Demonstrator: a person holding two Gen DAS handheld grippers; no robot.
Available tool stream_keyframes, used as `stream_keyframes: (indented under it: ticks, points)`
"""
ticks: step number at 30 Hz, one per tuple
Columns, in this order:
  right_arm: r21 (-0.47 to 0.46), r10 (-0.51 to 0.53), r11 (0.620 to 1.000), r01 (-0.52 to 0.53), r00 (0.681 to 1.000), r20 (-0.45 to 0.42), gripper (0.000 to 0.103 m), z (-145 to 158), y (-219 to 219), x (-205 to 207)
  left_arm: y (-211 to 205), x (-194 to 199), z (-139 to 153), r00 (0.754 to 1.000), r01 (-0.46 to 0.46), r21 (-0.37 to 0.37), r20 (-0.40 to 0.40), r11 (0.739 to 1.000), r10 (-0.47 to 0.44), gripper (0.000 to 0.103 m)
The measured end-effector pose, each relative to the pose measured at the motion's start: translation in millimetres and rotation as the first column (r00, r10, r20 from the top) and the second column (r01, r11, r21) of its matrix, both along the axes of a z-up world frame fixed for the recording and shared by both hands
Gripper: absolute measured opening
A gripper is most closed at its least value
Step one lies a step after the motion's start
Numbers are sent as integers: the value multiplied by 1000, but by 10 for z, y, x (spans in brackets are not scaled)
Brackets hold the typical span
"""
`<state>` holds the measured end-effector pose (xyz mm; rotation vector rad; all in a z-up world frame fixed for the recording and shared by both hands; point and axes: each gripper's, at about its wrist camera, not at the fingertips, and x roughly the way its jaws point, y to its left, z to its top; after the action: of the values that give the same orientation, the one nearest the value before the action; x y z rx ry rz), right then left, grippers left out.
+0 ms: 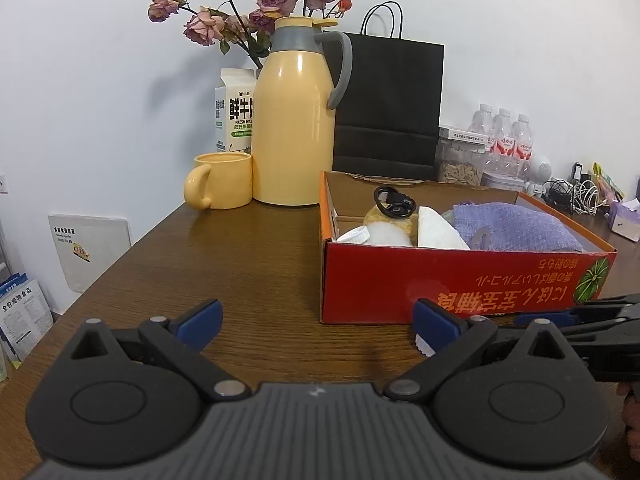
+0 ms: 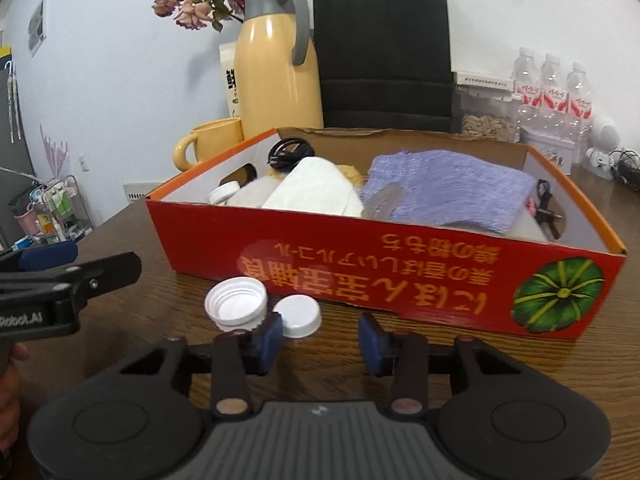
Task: Organize objects
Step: 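Grasp the small white ridged cap with the right tool, then grasp the large white cap with the left tool while the right tool holds its cap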
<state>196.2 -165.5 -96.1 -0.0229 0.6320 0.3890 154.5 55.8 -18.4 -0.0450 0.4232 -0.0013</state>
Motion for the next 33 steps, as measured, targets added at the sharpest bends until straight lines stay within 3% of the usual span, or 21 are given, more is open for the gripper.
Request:
stream_keyframes:
  ticks: [11, 13, 19, 33]
  points:
    - [-84, -12, 996, 13, 1000, 12, 34, -8, 251, 64, 11, 4, 2, 1000, -5, -6, -5, 1000, 5, 103]
    - [-82, -2, 997, 3, 1000, 12, 28, -6, 262, 63, 9, 10, -3, 1000, -6, -7, -9, 1000, 6, 103]
    - [-60, 13, 998, -12, 1000, 12, 27, 1, 241, 69, 27, 43, -17, 1000, -4, -16, -24, 1000, 4, 103]
    - [-45, -41, 998, 48, 989, 142, 27, 116, -81, -176, 5, 109, -40, 999, 3, -25, -50, 1000, -4, 103]
